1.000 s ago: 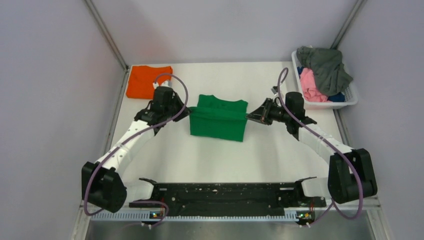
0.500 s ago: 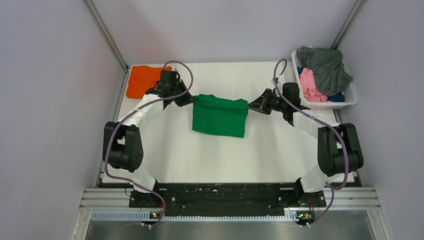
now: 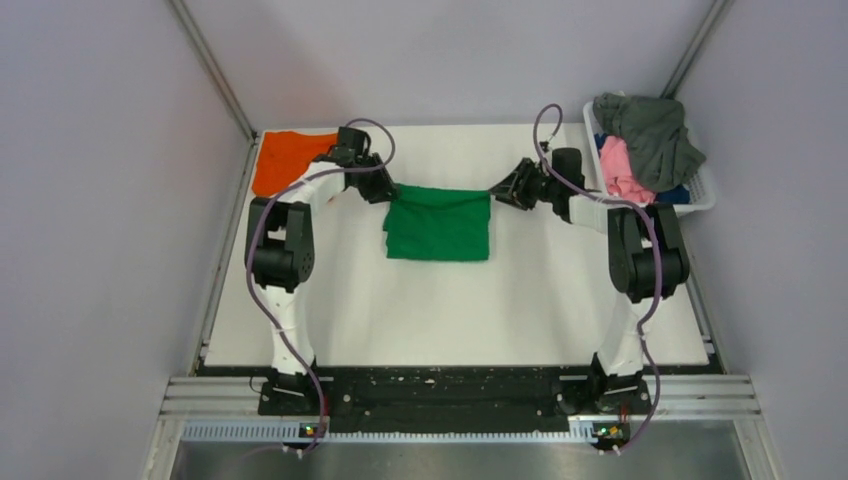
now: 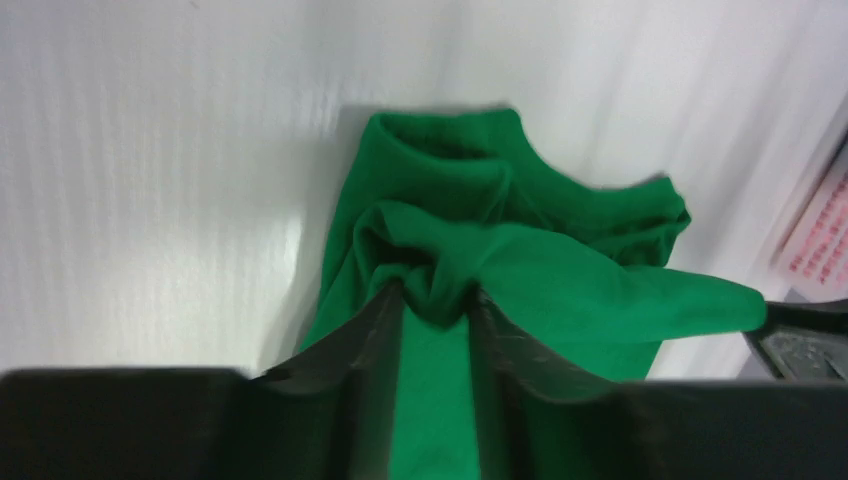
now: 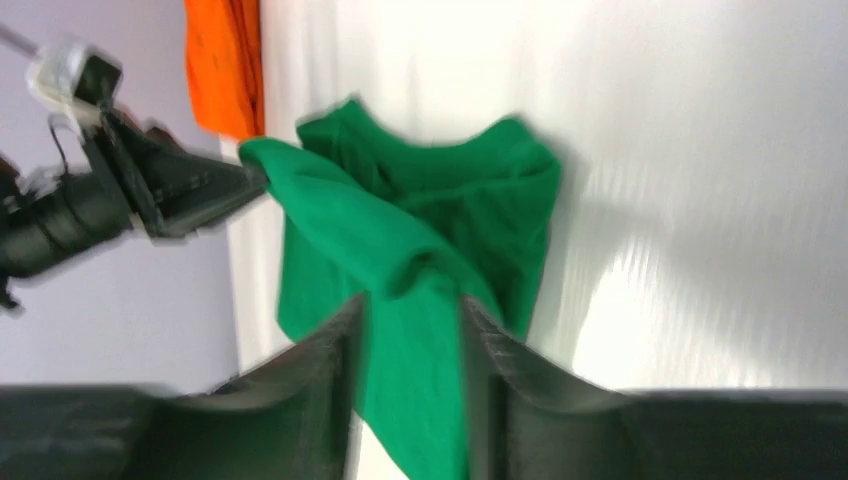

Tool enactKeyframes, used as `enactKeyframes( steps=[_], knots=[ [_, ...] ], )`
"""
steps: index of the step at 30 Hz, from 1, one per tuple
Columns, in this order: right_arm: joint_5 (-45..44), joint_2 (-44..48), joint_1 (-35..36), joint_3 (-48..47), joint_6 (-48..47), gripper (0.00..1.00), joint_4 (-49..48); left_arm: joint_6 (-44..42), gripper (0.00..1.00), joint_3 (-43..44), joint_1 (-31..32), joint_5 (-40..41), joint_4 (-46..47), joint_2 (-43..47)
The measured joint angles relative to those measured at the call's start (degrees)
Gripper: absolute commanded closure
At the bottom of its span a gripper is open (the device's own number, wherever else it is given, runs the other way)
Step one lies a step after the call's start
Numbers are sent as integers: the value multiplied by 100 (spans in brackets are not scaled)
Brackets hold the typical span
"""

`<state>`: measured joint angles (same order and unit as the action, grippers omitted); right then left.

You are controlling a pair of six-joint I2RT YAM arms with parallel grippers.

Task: Fold and stack the t-shirts
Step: Fold the long partially folded tshirt into a neat square

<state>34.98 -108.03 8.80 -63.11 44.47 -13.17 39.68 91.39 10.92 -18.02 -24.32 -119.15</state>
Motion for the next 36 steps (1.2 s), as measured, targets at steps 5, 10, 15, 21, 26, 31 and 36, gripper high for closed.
enactKeyframes(
  steps=[5,10,15,21,26,31,36],
  knots=[
    [-44,-492,-105,-793,-223,1,409,-140,1,555,-131,227,-402,-98],
    [-118,13,-149,-756,-516,1,807,-221,1,446,-170,223,-291,522],
    [-55,1379,42,365,-527,1,649,-146,1,-1091,262,-199,358,2031],
    [396,1519,861,1294,-232,1,-105,103,1,-2533,769,-625,1093,2293],
    [588,793,944,1740,31,1,-540,256,1,-3346,710,-664,1331,1915],
    [621,592,927,1849,-35,1,-599,426,1,-3685,634,-881,1886,1904],
    [468,785,907,1845,-251,1,-275,472,1,-3947,608,-916,2197,2072]
  ],
)
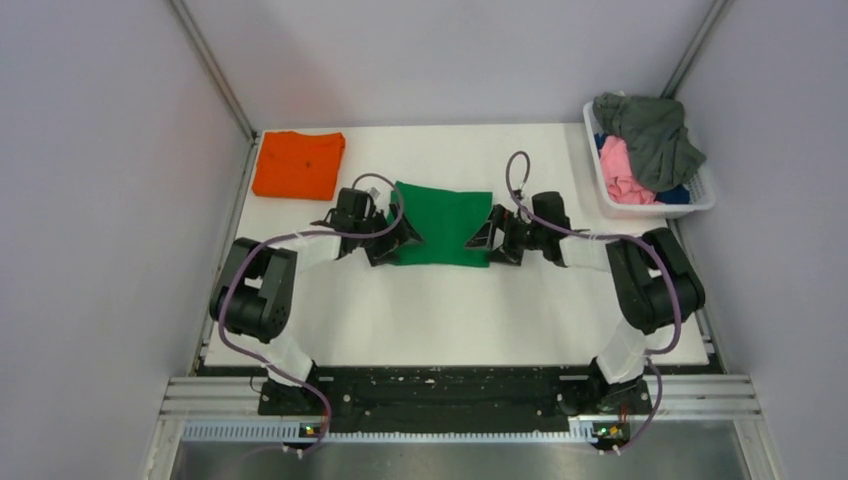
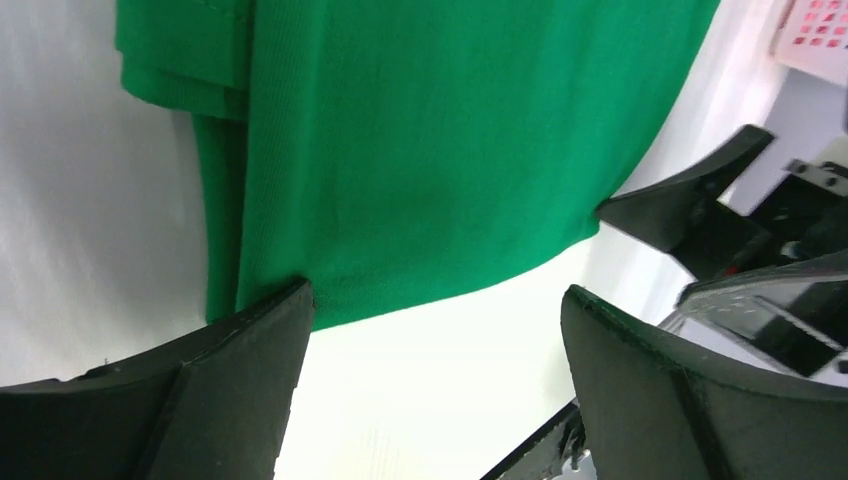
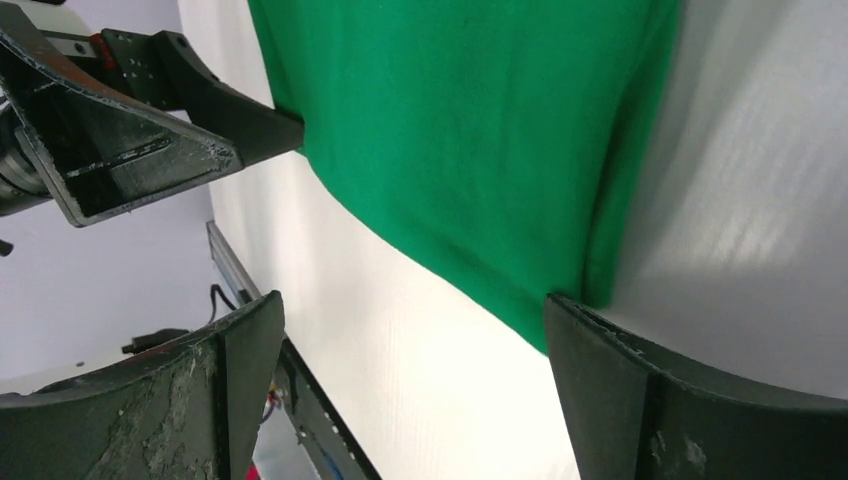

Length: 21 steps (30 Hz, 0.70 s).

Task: Fold and stack the t-shirts
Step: Fold the long partially folded tshirt into a neat square, then put the neatly folded tshirt into the corner of the board with the left arm

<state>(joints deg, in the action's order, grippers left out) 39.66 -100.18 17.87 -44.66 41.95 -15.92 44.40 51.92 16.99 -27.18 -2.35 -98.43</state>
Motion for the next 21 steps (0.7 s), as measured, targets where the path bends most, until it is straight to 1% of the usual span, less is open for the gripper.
enactKeyframes(
  steps=[2,5,7,9,11,14,15,17,21],
  knots=[
    [-201,286,-17,0,-153,1,417,-24,1,-140,13,151,-76,212],
    [-527,999,-96,0,-382,1,1047,-101,1,-356,37,520,-531,765],
    [-848,1751,-195,-2,-584,1,1467,-138,1,-389,35,988,-940,1296],
    [-1292,2540,-282,-2,-815,1,1818,-212,1,-367,31,1515,-1134,1753],
    [-1832,3241,-345,9,-1029,1,2087,-369,1,-247,-11,2037,-1261,2015],
    [-2844,4190,-413,208,-1292,1,2350,-614,2,142,-203,2500,-1296,1812],
    [-3060,4360,-431,284,-1333,1,2428,-682,3,247,-254,2533,-1274,1690],
    [-3482,4653,-474,481,-1425,1,2629,-855,6,538,-400,2461,-1235,1272],
    [-3915,4894,-503,726,-1543,1,3049,-1167,6,1231,-498,2100,-1309,332]
  ],
)
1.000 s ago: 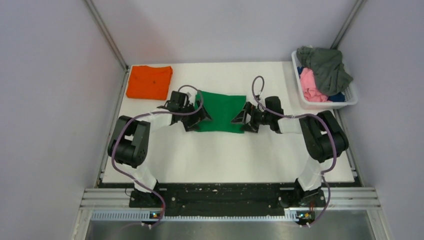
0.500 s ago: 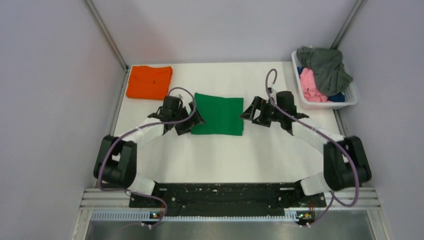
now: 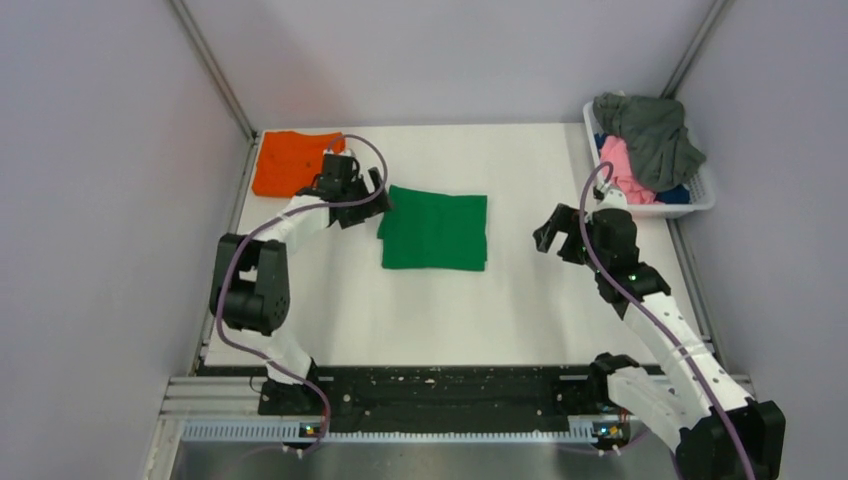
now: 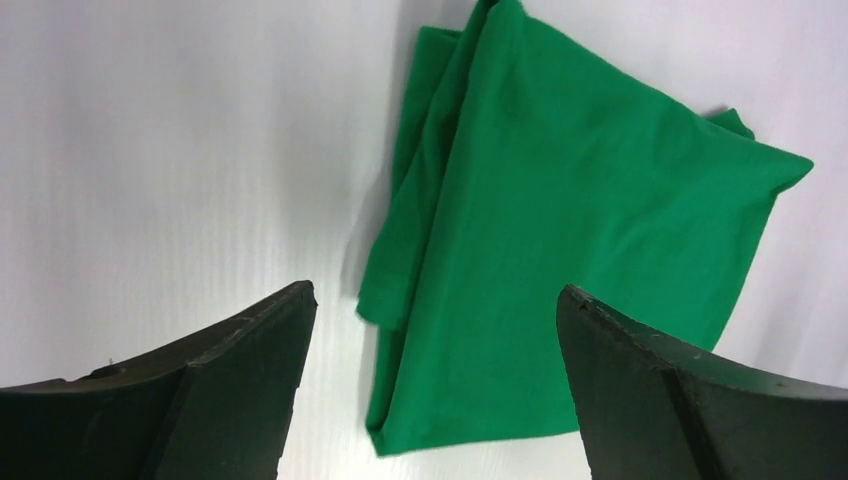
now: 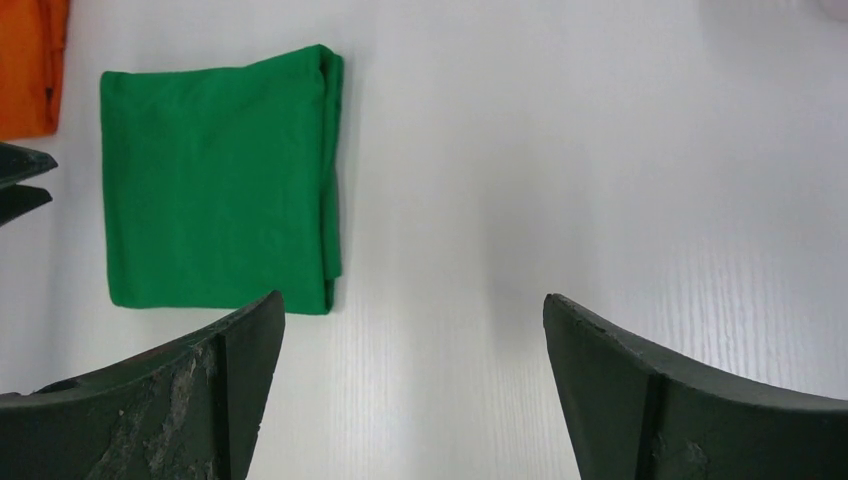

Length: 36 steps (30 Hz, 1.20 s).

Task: Fold and stack the t-shirts
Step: Put the neatly folded tshirt into the corner of the board with the left arm

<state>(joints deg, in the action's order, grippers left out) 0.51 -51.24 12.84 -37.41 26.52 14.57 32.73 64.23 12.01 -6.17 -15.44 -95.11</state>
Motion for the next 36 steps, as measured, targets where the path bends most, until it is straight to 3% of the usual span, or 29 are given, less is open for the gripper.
enactKeyframes(
  steps=[5,10,16,19,26,36],
  knots=[
    [-151,111,0,28,-66,1,238,-302,6,754,11,-533,-105,-1019],
    [-160,114,0,28,-107,1,315,-352,11,817,13,-820,-216,-1460],
    [-181,114,0,28,-149,1,321,-319,29,966,85,-1143,-149,-1650],
    [-225,103,0,28,-153,1,321,-278,44,1088,229,-1154,-136,-1779],
    [-411,87,0,28,-170,1,330,-109,100,2035,914,291,-1008,-2321],
    [-546,87,0,28,-197,1,356,-146,100,3582,1416,2280,-2402,-3091]
  ],
)
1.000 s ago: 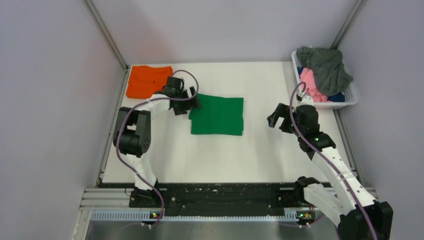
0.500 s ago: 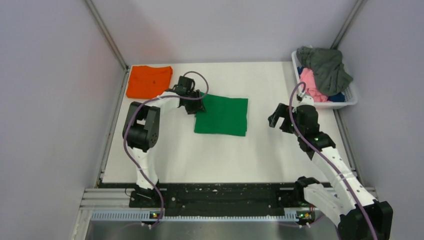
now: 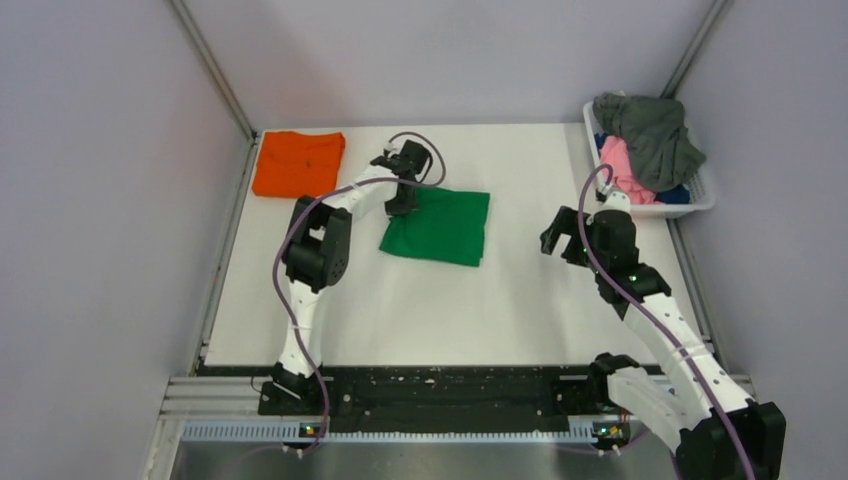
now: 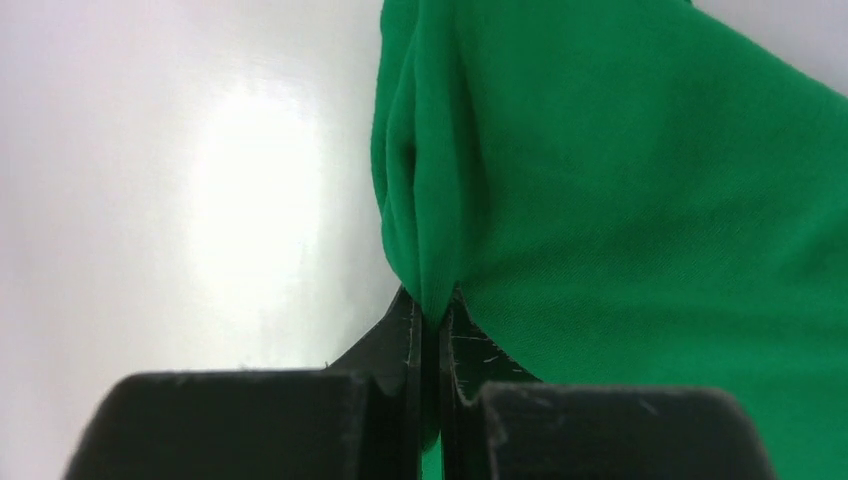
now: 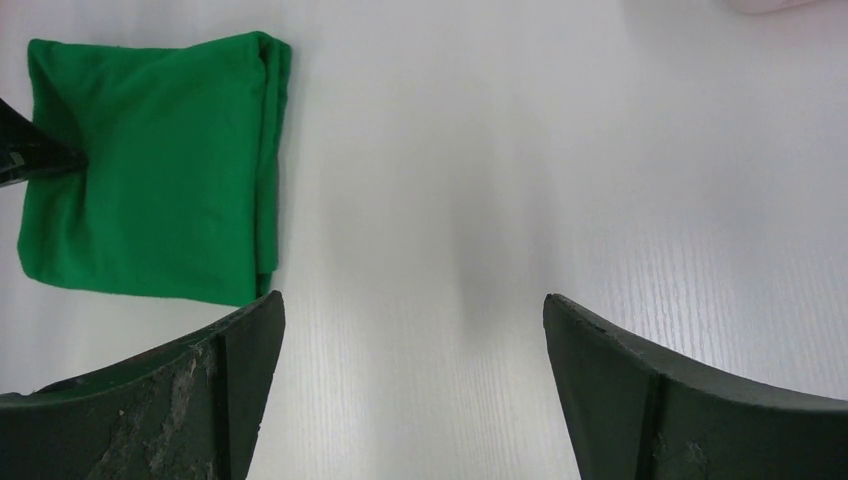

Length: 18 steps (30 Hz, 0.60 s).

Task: Fold and stack the t-shirts
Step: Put the neatly folded tshirt into the corner of the board with the left arm

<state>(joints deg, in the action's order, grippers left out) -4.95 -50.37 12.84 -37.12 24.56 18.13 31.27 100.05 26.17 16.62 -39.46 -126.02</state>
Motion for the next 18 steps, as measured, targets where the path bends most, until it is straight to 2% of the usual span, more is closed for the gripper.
enactKeyframes(
  steps=[8,13,18],
  knots=[
    [-306,2,0,2,2,1,37,-754,100,942,-343,1495,-586,-269],
    [-542,129,0,55,4,1,37,-1867,100,1379,-678,2352,-131,-267],
    [-697,313,0,151,4,1,9,-3095,100,1484,-1045,2839,424,-275]
  ],
)
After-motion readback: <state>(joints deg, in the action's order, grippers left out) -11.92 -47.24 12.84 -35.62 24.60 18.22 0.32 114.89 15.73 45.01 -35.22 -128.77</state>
